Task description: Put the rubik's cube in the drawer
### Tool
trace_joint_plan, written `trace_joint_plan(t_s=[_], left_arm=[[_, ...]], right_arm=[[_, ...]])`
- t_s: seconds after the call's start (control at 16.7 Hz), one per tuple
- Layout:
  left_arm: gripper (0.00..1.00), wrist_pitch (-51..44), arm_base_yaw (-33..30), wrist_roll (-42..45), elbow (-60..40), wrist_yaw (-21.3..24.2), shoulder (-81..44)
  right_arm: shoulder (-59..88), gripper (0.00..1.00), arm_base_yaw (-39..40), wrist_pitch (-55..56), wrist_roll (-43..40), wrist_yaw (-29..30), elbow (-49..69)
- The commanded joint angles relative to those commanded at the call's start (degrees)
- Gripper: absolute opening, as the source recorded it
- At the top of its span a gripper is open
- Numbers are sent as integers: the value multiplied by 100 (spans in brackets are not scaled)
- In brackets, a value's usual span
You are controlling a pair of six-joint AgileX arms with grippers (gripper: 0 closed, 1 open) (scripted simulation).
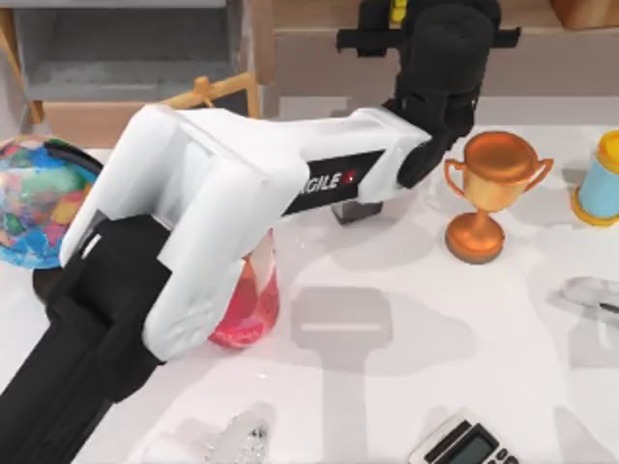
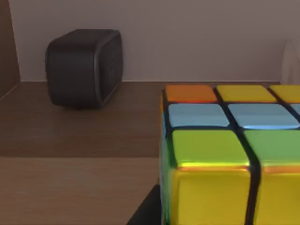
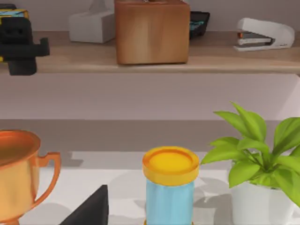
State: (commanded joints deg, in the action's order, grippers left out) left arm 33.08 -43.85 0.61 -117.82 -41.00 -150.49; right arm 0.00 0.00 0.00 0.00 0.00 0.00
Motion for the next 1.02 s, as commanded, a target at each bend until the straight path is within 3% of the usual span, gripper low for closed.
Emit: trace_joint_plan(t_s=[0.36,1.02], left_arm=[[2,0,0,0,0,0,0],[0,-28,-13,-5,-81,-91,96]], right_arm=[[0,100,0,0,0,0,0],[0,100,0,0,0,0,0]])
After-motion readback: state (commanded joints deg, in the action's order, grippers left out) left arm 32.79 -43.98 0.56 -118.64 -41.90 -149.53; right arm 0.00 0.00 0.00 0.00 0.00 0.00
